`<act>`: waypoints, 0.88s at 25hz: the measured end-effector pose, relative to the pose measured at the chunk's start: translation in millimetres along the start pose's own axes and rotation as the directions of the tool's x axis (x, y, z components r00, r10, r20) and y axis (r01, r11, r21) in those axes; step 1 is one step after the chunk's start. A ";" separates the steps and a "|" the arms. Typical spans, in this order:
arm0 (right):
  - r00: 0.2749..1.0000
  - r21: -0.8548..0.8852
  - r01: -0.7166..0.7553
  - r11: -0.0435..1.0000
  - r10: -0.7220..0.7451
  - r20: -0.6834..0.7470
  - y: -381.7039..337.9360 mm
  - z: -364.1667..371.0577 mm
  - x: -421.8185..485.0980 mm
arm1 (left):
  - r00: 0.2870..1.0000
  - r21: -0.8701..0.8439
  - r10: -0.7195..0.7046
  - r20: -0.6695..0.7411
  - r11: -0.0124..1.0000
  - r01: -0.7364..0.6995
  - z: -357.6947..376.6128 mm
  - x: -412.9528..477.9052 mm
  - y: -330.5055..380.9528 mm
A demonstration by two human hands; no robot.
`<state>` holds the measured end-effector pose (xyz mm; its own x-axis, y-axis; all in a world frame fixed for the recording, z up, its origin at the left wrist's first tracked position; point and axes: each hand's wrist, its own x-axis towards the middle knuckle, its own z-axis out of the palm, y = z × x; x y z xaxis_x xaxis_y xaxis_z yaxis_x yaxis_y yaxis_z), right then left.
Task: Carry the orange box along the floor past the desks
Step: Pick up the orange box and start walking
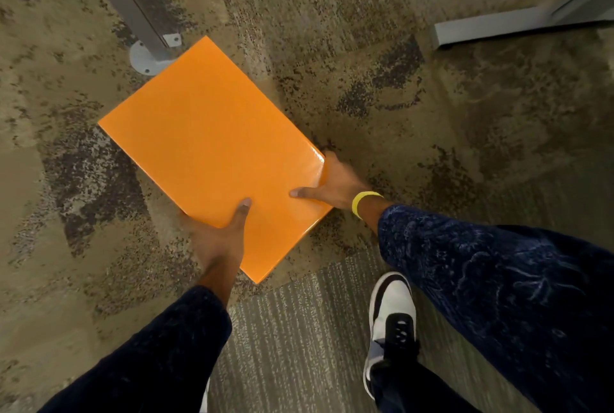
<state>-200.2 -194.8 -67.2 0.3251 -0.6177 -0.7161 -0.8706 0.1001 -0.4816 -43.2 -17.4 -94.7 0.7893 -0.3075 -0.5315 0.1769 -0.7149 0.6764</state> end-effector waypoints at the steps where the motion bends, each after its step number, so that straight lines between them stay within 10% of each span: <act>1: 1.000 0.031 -0.003 1.000 0.002 0.004 1.8 0.4 2.7 | 1.000 -0.070 -0.009 -0.008 0.998 0.008 2.3 -0.6 -0.8; 7: 1.000 0.157 -0.026 0.987 0.027 -0.001 7.1 5.5 0.5 | 0.997 -0.103 -0.067 -0.027 0.993 0.064 2.2 -1.0 3.9; 22: 0.919 0.523 -0.164 0.836 0.322 -0.226 35.8 -40.1 -125.9 | 0.865 0.144 0.274 0.420 0.921 -0.361 4.7 -36.7 116.6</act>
<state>-287.2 -144.7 25.9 -0.0646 -0.7121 -0.6991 -0.5881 0.5931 -0.5499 -54.4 -92.4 1.2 0.4846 -0.7254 -0.4887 -0.2069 -0.6380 0.7417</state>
